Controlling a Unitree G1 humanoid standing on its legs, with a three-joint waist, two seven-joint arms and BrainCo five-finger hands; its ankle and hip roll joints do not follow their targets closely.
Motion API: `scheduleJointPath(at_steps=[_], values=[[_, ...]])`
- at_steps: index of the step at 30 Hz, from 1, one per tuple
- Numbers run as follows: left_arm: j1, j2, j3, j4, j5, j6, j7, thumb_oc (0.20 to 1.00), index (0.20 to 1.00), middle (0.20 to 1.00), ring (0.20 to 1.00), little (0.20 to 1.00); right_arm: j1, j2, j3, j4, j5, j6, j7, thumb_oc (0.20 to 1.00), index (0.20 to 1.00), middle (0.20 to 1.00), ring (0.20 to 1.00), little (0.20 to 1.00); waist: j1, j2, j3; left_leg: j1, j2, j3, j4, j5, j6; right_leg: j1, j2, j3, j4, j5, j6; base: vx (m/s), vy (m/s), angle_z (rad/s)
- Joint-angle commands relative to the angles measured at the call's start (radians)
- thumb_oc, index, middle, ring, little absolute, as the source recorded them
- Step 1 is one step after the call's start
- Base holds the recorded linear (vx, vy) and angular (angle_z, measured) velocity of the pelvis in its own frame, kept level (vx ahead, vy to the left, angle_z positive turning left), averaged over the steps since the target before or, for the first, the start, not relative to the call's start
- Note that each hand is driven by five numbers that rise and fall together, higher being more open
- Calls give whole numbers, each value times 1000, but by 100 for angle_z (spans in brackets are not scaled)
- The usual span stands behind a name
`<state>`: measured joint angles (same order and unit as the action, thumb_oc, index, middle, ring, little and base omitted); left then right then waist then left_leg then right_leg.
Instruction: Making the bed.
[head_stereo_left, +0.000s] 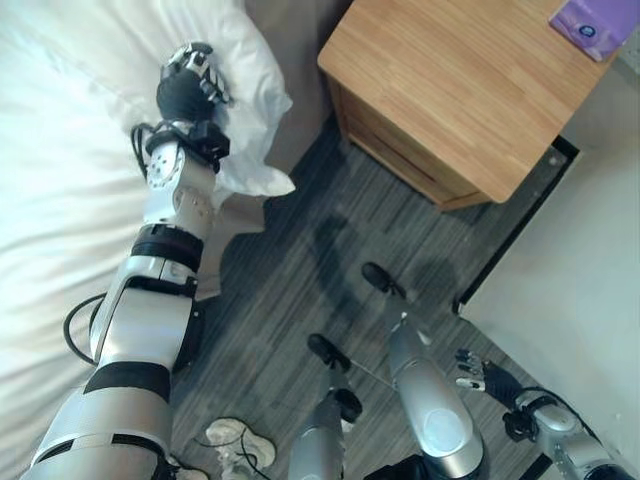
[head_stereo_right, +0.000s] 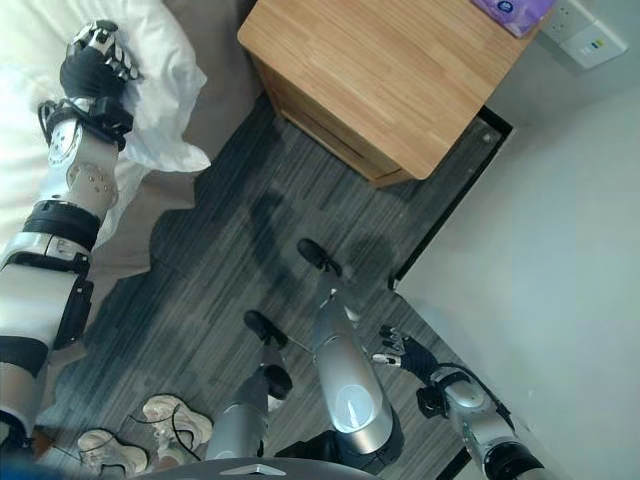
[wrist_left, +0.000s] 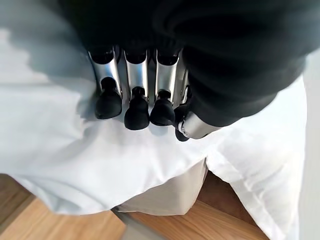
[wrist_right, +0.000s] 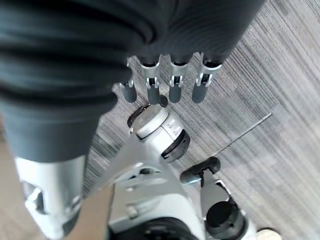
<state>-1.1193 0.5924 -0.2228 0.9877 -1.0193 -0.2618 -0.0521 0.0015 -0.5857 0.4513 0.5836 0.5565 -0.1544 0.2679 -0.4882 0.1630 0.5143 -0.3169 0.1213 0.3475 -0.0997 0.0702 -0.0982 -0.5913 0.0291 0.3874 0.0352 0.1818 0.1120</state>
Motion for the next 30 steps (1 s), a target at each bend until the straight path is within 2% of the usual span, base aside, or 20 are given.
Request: scheduleJointPath(at_steps=[1,2,5,8,10,14,19,20,21,22,24,25,26,27,28,29,30], values=[[65,16,60,120,17,34,17,200,200,200,200,200,24,34,42,-9,62,-15,-10,1000,1000,1000,1000,1000,-29,-15,6,-71,-8,-24,12,82,-42,12,116,-32,130,-97,-44,-11,-19,-7],[65,16,60,119,17,34,17,200,200,200,200,200,25,34,42,-9,62,-15,-10,1000,1000,1000,1000,1000,-29,-14,6,-70,-8,-24,12,82,-42,12,116,-32,130,-97,-44,0,0,0],[152,-133,-38,-28,78,31,10,200,200,200,200,200,35,29,34,-29,62,-15,-18,1000,1000,1000,1000,1000,-23,-9,6,-74,-12,-29,12,83,-38,10,111,-35,126,-95,-46,-24,-24,0],[189,-232,-121,-95,121,30,17,200,200,200,200,200,37,32,36,-28,73,-18,-24,1000,1000,1000,1000,1000,-18,-3,6,-77,-16,-34,12,87,-34,10,104,-40,124,-95,-46,-37,-34,3],[221,-323,-163,-83,140,42,12,200,200,200,200,200,34,40,48,-26,79,-19,-31,1000,1000,1000,1000,1000,-20,-5,6,-79,-18,-37,12,89,-31,11,104,-43,121,-93,-47,-30,-14,12],[251,-414,-221,-29,204,65,-3,200,200,200,200,200,17,51,66,-16,86,-15,-46,1000,1000,1000,1000,1000,-25,-10,6,-77,-20,-39,12,86,-26,14,104,-45,118,-89,-48,-18,2,12],[274,-441,-287,-78,257,71,-25,200,200,200,200,200,12,49,61,-7,75,-10,-57,1000,1000,1000,1000,1000,-27,-5,6,-69,-22,-42,12,86,-24,25,99,-46,116,-86,-48,-2,5,1],[284,-438,-398,-243,295,62,-54,200,200,200,200,200,7,31,37,-8,47,-8,-67,1000,1000,1000,1000,1000,-23,15,6,-46,-24,-57,12,87,-21,54,90,-52,119,-90,-48,-7,15,4],[285,-437,-399,-246,295,62,-53,200,200,200,200,200,8,31,36,-8,46,-8,-67,1000,1000,1000,1000,1000,-23,14,6,-45,-25,-57,12,87,-21,55,89,-53,119,-90,-48,-9,19,7],[281,-412,-464,-371,317,54,-69,200,200,200,200,200,11,16,18,-14,22,-9,-73,1000,1000,1000,1000,1000,-20,26,6,-20,-27,-68,12,87,-20,85,81,-63,122,-98,-48,-1,-4,10],[288,-378,-498,-485,312,51,-86,200,200,200,200,200,7,4,-9,-10,-12,-9,-90,1000,1000,1000,1000,1000,-14,32,5,20,-28,-83,12,86,-17,132,72,-79,126,-109,-49,17,-18,28],[294,-361,-512,-520,324,52,-92,235,235,235,235,235,6,5,-18,-2,-26,-9,-99,1000,1000,1000,1000,1000,-9,34,-4,35,-30,-89,12,84,-16,151,70,-86,126,-114,-49,25,-14,40],[294,-360,-512,-521,325,52,-92,369,369,369,369,369,6,6,-18,-2,-26,-9,-99,1000,1000,1000,1000,1000,-9,34,-3,36,-30,-90,12,83,-16,153,70,-86,126,-114,-49,-47,-62,37],[306,-333,-522,-562,344,53,-100,900,900,900,900,900,6,8,-32,8,-39,-9,-108,1000,1000,1000,1000,1000,0,34,-17,38,-22,-86,12,110,-13,158,74,-93,126,-89,-53,-29,-73,31],[324,-316,-528,-577,360,55,-102,1000,1000,1000,1000,1000,7,14,-45,23,-52,-6,-114,1000,1000,1000,1000,1000,7,34,-34,54,-22,-92,12,107,-10,176,70,-101,126,-95,-53,28,-93,23],[349,-277,-531,-607,411,57,-103,1000,1000,1000,1000,1000,4,24,-65,39,-74,-5,-128,1000,1000,1000,1000,1000,23,32,-70,81,-22,-103,12,104,-7,209,64,-115,126,-106,-54,91,-36,18],[349,-277,-531,-608,411,57,-103,1000,1000,1000,1000,1000,4,24,-65,39,-74,-5,-128,1000,1000,1000,1000,1000,23,31,-70,82,-22,-103,12,104,-7,210,64,-115,126,-106,-54,86,-25,22]])
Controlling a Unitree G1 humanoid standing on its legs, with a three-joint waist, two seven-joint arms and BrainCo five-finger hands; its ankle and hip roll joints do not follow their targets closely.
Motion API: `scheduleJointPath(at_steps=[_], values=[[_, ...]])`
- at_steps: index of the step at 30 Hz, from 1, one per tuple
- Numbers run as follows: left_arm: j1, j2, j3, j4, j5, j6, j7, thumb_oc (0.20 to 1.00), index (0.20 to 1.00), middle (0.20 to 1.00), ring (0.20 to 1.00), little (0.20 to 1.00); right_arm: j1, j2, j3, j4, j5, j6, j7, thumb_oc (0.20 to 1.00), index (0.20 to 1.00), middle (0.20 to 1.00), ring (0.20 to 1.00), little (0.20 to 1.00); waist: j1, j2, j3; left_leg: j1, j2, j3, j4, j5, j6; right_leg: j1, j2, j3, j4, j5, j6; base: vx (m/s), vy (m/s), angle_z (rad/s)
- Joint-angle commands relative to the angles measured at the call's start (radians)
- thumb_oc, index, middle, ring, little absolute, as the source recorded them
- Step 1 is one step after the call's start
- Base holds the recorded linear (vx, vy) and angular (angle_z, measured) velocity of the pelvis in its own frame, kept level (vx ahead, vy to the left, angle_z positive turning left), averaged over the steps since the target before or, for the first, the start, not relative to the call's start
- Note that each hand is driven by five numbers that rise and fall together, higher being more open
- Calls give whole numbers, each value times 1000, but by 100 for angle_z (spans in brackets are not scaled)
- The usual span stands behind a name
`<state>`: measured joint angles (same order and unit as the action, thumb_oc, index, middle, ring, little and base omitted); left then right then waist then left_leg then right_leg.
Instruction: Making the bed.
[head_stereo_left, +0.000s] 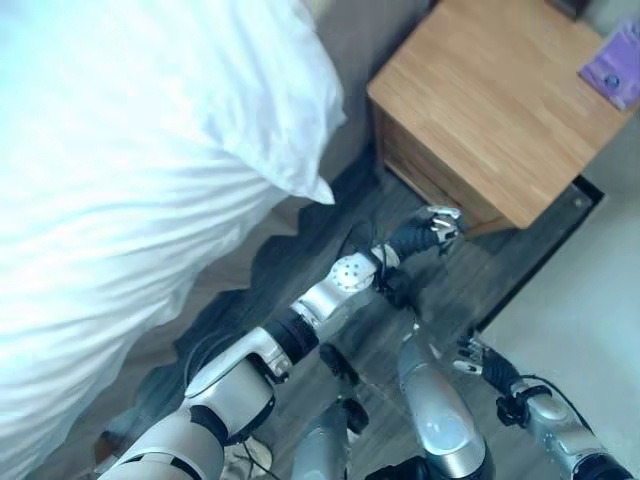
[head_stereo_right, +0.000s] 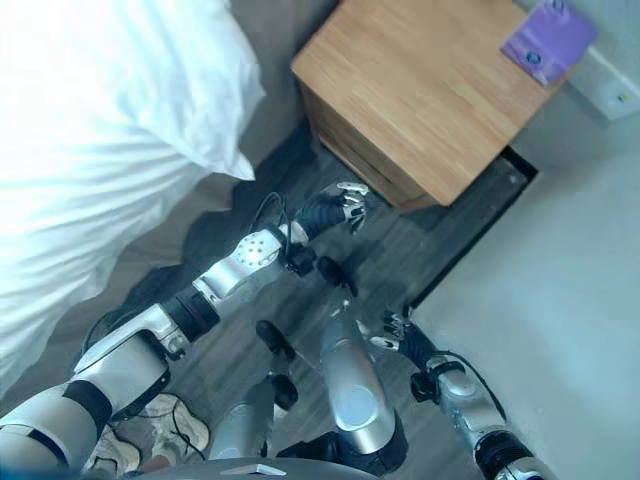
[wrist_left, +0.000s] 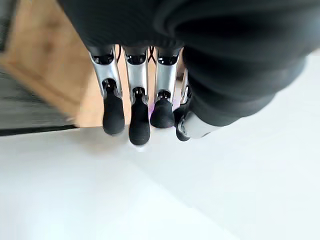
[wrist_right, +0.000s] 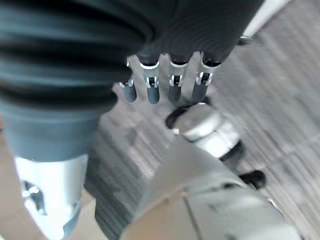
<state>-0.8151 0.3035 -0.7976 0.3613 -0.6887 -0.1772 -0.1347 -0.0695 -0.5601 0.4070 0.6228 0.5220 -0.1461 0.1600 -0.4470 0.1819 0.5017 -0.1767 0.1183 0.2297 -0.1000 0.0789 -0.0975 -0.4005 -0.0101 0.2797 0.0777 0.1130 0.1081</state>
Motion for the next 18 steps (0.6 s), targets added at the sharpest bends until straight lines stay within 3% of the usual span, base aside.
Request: scheduleJointPath(at_steps=[1,5,11,18], values=[[66,38,46,5,97,-26,-25,1000,1000,1000,1000,1000,67,6,-30,17,-53,-13,-25,1000,1000,1000,1000,1000,-10,9,-76,-44,-18,10,13,93,-7,39,101,-13,81,-42,-50,73,-17,25],[257,96,77,-29,62,10,-61,1000,1000,1000,1000,1000,56,38,-57,46,-90,-1,-26,1000,1000,1000,1000,1000,38,-7,-178,14,-17,-11,13,83,5,119,87,-39,48,-45,-51,86,-18,15],[458,114,168,17,77,29,-67,1000,1000,1000,1000,1000,46,40,-53,42,-146,-3,-10,1000,1000,1000,1000,1000,97,-31,-258,59,-22,-33,13,69,17,185,70,-68,24,-57,-50,54,-2,13],[817,100,400,116,112,54,-70,1000,1000,1000,1000,1000,70,9,-63,-7,-229,-6,35,1000,1000,1000,1000,1000,243,-102,-385,130,-35,-108,13,42,42,307,49,-163,-7,-97,-47,69,-24,24]])
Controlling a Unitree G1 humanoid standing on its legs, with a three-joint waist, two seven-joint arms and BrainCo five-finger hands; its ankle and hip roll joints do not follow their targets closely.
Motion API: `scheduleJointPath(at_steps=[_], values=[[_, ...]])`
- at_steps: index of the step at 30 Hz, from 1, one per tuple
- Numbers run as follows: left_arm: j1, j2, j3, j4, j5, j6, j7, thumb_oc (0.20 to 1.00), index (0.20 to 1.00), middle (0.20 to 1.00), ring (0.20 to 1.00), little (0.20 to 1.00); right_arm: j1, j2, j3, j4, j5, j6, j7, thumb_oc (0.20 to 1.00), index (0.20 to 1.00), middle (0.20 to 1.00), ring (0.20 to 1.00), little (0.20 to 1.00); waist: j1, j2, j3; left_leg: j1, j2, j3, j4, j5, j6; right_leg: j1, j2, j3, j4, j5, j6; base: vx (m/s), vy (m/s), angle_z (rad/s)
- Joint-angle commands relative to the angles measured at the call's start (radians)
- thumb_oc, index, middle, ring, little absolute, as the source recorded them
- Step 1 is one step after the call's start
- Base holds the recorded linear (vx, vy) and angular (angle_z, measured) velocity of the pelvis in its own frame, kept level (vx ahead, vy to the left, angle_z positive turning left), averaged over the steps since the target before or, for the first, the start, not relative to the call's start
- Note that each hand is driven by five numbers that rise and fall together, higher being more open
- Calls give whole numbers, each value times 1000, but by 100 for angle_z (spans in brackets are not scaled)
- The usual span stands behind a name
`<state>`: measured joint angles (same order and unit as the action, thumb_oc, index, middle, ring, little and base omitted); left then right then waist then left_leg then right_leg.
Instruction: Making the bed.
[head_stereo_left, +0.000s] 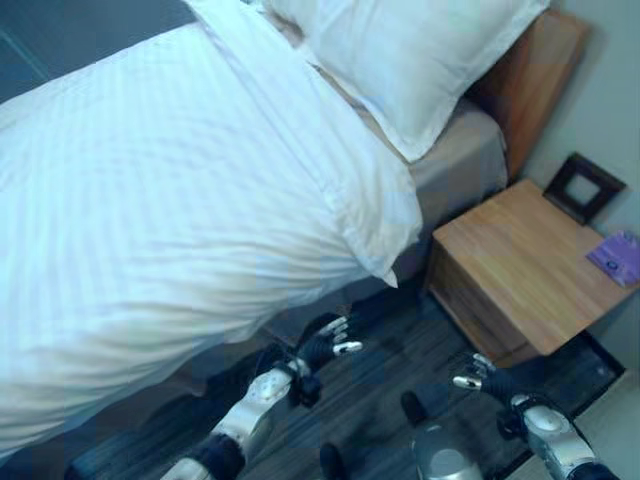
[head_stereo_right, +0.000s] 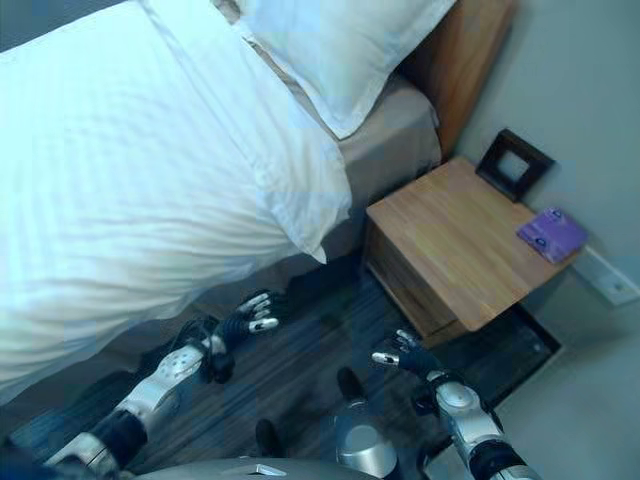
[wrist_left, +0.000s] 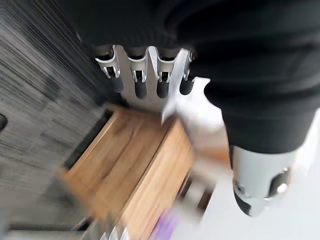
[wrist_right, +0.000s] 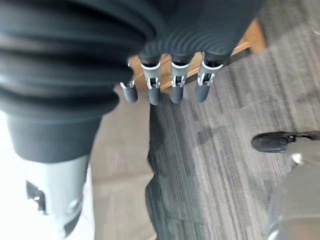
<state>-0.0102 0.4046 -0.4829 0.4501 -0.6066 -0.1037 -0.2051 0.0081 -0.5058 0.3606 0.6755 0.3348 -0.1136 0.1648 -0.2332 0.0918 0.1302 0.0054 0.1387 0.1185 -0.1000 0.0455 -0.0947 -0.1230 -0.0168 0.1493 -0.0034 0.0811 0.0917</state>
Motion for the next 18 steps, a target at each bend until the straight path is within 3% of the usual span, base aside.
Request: scheduleJointPath(at_steps=[1,4,7,11,18], values=[[13,-1,86,27,30,-20,1,1000,1000,1000,1000,1000,-6,-45,-16,-60,-42,-39,30,1000,1000,1000,1000,1000,28,-12,-14,-53,-56,2,13,76,39,30,55,-33,74,-66,-30,45,-44,38],[81,23,137,61,211,-33,39,1000,1000,1000,1000,1000,8,-34,-29,-58,-47,-37,41,1000,1000,1000,1000,1000,64,-27,-39,-47,-62,-28,13,74,44,60,48,-69,56,-74,-31,28,-12,44],[129,3,185,107,302,-39,77,1000,1000,1000,1000,1000,21,1,-55,-28,-14,-33,35,1000,1000,1000,1000,1000,96,-42,-55,-47,-68,-62,13,75,49,83,41,-109,45,-82,-32,2,-24,39],[178,-71,273,171,263,-39,148,1000,1000,1000,1000,1000,41,61,-98,12,71,-30,10,1000,1000,1000,1000,1000,132,-62,-74,-41,-78,-108,13,76,59,114,35,-150,41,-95,-34,12,-27,33],[181,-146,336,247,234,-58,249,1000,1000,1000,1000,1000,58,125,-125,34,160,-43,-32,1000,1000,1000,1000,1000,157,-88,-101,-21,-90,-144,13,72,69,157,28,-182,22,-100,-38,4,-10,19]])
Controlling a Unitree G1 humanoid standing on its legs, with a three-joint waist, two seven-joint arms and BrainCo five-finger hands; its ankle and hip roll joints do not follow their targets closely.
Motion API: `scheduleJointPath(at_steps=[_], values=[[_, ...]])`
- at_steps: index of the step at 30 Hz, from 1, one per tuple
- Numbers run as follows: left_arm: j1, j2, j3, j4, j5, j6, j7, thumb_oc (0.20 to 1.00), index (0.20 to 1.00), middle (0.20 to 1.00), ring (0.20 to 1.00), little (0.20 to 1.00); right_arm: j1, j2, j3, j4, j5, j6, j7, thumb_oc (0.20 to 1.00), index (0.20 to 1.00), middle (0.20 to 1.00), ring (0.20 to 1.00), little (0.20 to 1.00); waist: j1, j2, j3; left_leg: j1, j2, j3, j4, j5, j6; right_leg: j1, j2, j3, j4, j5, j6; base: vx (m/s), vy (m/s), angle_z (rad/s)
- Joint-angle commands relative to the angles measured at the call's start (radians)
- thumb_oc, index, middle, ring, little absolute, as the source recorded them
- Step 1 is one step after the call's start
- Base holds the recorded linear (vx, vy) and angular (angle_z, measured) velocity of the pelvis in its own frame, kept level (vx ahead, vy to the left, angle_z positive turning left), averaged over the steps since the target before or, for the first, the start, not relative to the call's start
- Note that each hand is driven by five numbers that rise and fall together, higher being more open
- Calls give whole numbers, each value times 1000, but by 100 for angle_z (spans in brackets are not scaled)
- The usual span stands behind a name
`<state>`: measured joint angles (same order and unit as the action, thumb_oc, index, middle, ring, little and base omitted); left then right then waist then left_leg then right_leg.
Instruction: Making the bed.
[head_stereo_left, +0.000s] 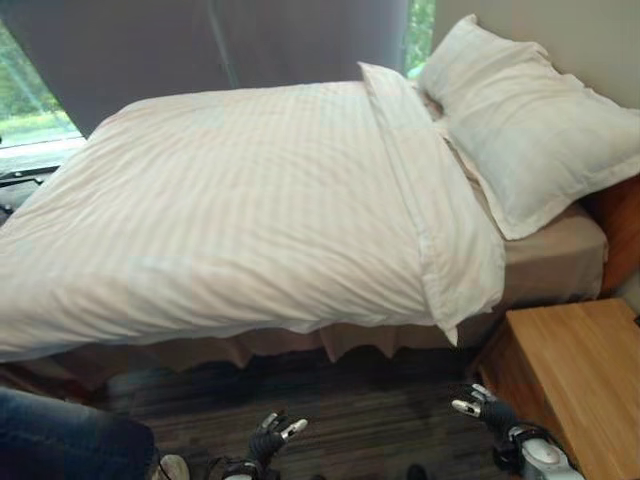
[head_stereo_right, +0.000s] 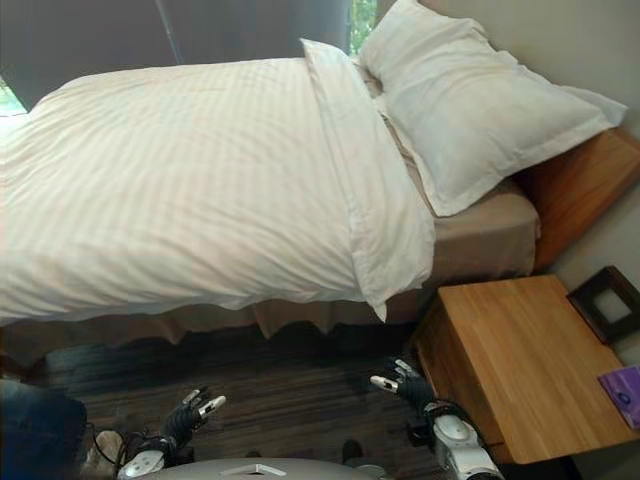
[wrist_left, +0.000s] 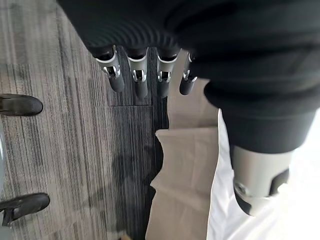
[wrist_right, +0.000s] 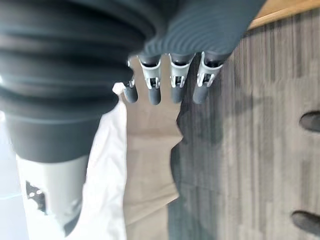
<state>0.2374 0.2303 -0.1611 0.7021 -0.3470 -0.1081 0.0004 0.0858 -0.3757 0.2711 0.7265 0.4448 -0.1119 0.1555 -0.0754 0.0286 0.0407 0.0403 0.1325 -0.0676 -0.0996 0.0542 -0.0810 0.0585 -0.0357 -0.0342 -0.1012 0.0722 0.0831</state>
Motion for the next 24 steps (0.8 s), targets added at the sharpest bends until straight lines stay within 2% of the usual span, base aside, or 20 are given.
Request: scheduleJointPath(at_steps=[1,6,12,17,21,22,23,24], values=[[-68,23,16,3,-35,-53,48,1000,1000,1000,1000,1000,-21,-2,-39,-18,55,-48,-29,1000,1000,1000,1000,1000,-1,-27,-14,-54,-85,40,12,62,56,-22,47,1,119,-92,-29,5,-7,11],[-75,-20,48,34,-170,-65,78,1000,1000,1000,1000,1000,-12,26,-47,-18,84,-61,-61,1000,1000,1000,1000,1000,-6,-31,-27,-46,-86,40,12,58,60,-16,45,8,114,-87,-30,1,1,1],[-69,-8,45,2,-170,-75,84,1000,1000,1000,1000,1000,-18,28,-19,-15,68,-60,-63,1000,1000,1000,1000,1000,-3,-32,-16,-44,-79,57,12,60,61,-33,54,21,132,-83,-31,-27,7,-8],[-65,-2,36,-16,-164,-78,73,1000,1000,1000,1000,1000,-6,14,-21,-46,63,-67,-60,1000,1000,1000,1000,1000,-7,-31,-2,-38,-75,42,12,67,59,-41,64,14,171,-103,-37,-32,-25,-5],[-70,14,39,-34,-146,-84,66,1000,1000,1000,1000,1000,-16,-18,-16,-90,21,-75,-58,1000,1000,1000,1000,1000,4,-32,25,-64,-69,7,12,102,44,-46,71,-8,164,-102,-47,-127,-64,13],[-74,19,42,-42,-150,-88,62,1000,1000,1000,1000,1000,-21,-30,-14,-100,13,-78,-56,1000,1000,1000,1000,1000,13,-33,41,-86,-69,-8,12,123,34,-49,72,-26,158,-102,-50,-265,-74,53],[-90,28,43,-51,-166,-92,55,1000,1000,1000,1000,1000,-44,-60,-15,-112,5,-87,-55,1000,1000,1000,1000,1000,37,-33,86,-142,-79,-46,23,167,19,-63,65,-68,163,-102,-54,-381,-79,74],[-102,34,39,-56,-166,-92,57,1000,1000,1000,1000,1000,-59,-69,-17,-112,9,-89,-58,1000,1000,1000,1000,1000,44,-41,109,-165,-87,-55,49,163,22,-85,53,-83,177,-97,-52,-409,-46,109]])
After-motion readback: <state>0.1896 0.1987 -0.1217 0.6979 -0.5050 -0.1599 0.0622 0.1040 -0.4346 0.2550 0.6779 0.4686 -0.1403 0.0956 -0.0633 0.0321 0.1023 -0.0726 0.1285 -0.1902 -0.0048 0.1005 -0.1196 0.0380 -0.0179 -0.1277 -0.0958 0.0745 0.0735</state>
